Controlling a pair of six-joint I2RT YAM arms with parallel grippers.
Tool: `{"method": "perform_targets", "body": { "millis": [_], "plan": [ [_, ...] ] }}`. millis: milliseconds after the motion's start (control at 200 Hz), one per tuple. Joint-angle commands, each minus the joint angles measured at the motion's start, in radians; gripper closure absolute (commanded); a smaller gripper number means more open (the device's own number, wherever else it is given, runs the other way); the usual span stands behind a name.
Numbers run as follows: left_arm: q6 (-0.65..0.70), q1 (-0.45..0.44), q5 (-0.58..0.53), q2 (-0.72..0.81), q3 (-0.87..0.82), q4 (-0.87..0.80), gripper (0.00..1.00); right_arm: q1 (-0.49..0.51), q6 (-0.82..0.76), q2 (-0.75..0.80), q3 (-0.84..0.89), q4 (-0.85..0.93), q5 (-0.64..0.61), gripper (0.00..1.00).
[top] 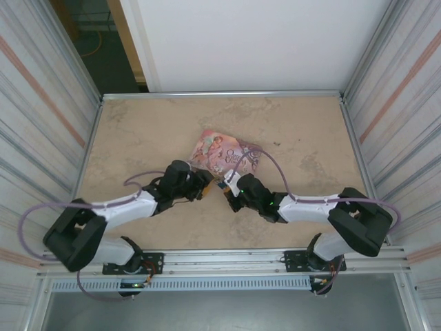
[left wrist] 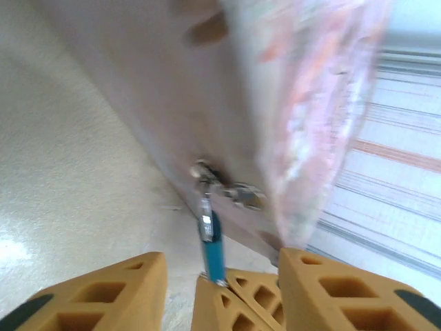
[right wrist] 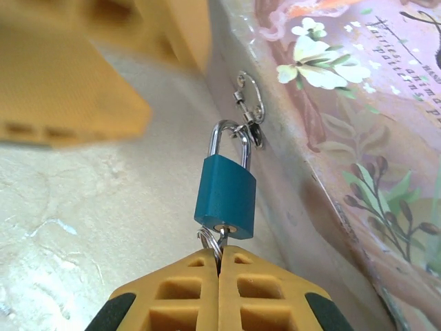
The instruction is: Unlock the padlock with the key
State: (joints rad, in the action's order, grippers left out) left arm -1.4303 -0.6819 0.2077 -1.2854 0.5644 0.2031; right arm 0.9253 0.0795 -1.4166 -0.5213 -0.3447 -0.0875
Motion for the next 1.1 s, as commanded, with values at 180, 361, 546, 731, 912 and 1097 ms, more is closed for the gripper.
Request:
{"method": "perform_targets", "body": {
  "millis": [180, 361, 546, 731, 912, 1097],
  "plan": [
    [0.421, 0.011, -0.214, 0.256, 0.186, -0.436, 0.44, -0.145, 0.184, 0.156, 0.097, 0.039, 0.245, 1.00],
    [0.595, 0.009, -0.259, 0.283, 0.275, -0.496, 0.43, -0.235, 0.291, 0.197, 0.114, 0.082, 0.362, 1.00],
    [0.662, 0.009, -0.285, 0.282, 0.289, -0.454, 0.42, -0.323, 0.427, 0.159, 0.078, 0.145, 0.477, 1.00],
    [0.706, 0.013, -0.306, 0.265, 0.298, -0.439, 0.38, -0.370, 0.555, 0.125, 0.062, 0.153, 0.520, 1.00],
    [0.729, 0.065, -0.239, 0.219, 0.286, -0.425, 0.31, -0.411, 0.624, 0.080, 0.055, 0.180, 0.513, 1.00],
    [0.735, 0.211, 0.014, 0.092, 0.284, -0.358, 0.31, -0.410, 0.617, 0.027, 0.016, 0.208, 0.507, 1.00]
  ]
}}
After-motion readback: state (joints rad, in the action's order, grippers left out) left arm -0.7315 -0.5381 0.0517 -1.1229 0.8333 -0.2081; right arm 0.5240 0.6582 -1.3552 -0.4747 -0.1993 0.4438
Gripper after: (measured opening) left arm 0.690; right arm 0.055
